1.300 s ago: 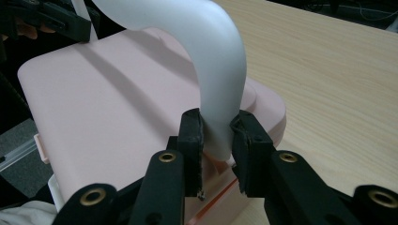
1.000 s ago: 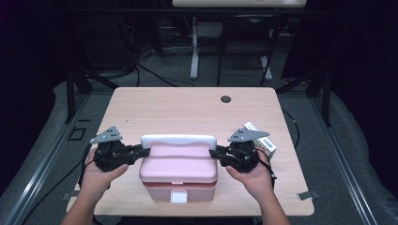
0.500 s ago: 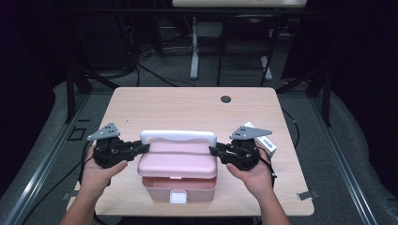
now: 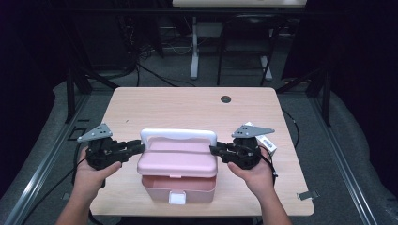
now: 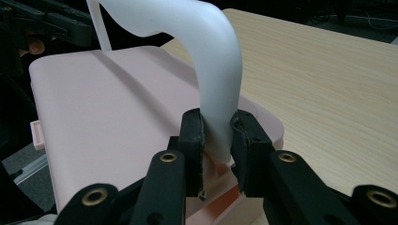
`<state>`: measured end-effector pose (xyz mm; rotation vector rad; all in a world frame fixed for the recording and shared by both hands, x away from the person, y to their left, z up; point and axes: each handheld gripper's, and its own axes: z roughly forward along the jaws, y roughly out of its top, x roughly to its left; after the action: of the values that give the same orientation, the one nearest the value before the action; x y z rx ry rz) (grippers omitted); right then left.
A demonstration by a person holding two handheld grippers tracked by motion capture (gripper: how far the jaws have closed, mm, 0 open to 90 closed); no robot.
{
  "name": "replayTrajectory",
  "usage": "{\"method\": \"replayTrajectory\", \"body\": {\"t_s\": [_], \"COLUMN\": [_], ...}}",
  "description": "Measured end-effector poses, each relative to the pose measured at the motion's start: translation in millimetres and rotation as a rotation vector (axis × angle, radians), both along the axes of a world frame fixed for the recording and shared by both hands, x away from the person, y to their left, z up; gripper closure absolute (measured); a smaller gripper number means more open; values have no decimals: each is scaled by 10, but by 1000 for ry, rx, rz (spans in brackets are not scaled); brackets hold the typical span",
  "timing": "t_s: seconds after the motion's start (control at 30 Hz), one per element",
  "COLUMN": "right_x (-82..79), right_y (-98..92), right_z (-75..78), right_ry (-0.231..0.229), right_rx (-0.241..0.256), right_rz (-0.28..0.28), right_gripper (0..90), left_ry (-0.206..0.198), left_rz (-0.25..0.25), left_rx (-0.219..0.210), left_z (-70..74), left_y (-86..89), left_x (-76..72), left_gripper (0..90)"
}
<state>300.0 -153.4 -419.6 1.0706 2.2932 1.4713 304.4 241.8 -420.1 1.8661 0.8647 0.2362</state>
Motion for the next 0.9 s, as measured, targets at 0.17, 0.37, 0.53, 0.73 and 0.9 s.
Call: {"method": "replayTrajectory", "body": {"t_s": [0.17, 0.37, 0.53, 0.73, 0.9], "right_x": [14, 41, 71, 96, 118], "right_y": [-4, -24, -73, -77, -71], "right_z": [15, 27, 47, 66, 67], "right_ry": [1, 10, 12, 7, 9], "right_rx": [3, 18, 52, 54, 57], "right_rz": [3, 11, 15, 19, 19], "right_gripper": [746, 746, 747, 746, 746], "left_ry": [-1, 19, 31, 64, 73], "left_rz": [11, 22, 18, 16, -6], "left_rx": [17, 34, 61, 89, 97], "left_z": [-5, -55, -106, -226, -262], "left_y": [45, 97, 78, 62, 12], "left_x": [-51, -85, -126, -214, -235], "left_gripper": [729, 783, 856, 892, 895]}}
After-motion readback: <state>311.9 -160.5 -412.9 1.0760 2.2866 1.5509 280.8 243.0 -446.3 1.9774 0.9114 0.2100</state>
